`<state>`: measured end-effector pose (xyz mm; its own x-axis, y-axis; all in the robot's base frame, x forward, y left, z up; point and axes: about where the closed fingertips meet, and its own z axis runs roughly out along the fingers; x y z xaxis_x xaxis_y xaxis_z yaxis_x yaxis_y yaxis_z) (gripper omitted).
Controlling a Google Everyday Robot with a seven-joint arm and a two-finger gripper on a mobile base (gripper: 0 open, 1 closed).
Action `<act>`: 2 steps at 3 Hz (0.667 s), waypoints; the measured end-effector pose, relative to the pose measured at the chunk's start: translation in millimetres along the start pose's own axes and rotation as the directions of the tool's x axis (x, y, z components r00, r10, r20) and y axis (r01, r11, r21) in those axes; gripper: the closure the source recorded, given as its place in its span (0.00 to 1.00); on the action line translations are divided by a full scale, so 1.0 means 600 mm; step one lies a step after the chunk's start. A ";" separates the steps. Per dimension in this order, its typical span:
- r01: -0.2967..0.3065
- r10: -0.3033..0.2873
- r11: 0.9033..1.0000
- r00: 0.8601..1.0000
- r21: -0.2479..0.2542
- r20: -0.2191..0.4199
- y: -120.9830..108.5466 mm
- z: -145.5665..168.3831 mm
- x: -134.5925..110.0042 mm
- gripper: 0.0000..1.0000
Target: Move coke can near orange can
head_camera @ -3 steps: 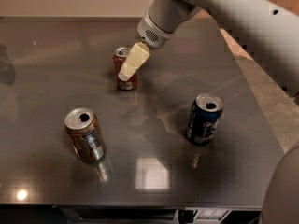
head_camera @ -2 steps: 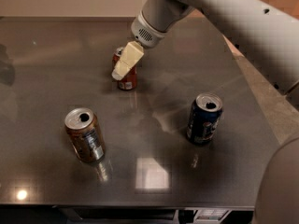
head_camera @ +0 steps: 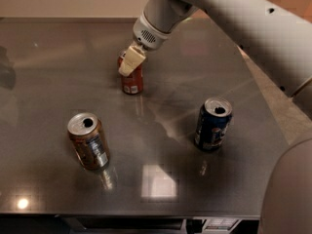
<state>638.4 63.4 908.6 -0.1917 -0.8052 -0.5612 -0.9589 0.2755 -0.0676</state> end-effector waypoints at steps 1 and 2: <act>0.048 -0.048 0.999 0.999 -0.011 0.001 0.012 -0.015 0.005 0.64; 0.127 -0.124 0.989 0.991 -0.071 0.042 0.039 -0.047 0.019 0.89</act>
Offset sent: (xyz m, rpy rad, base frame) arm -0.0611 -0.0394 0.0325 0.0726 -0.0282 0.2928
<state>607.7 45.8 923.8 -0.0619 -0.8102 -0.5828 -0.9879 0.1331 -0.0801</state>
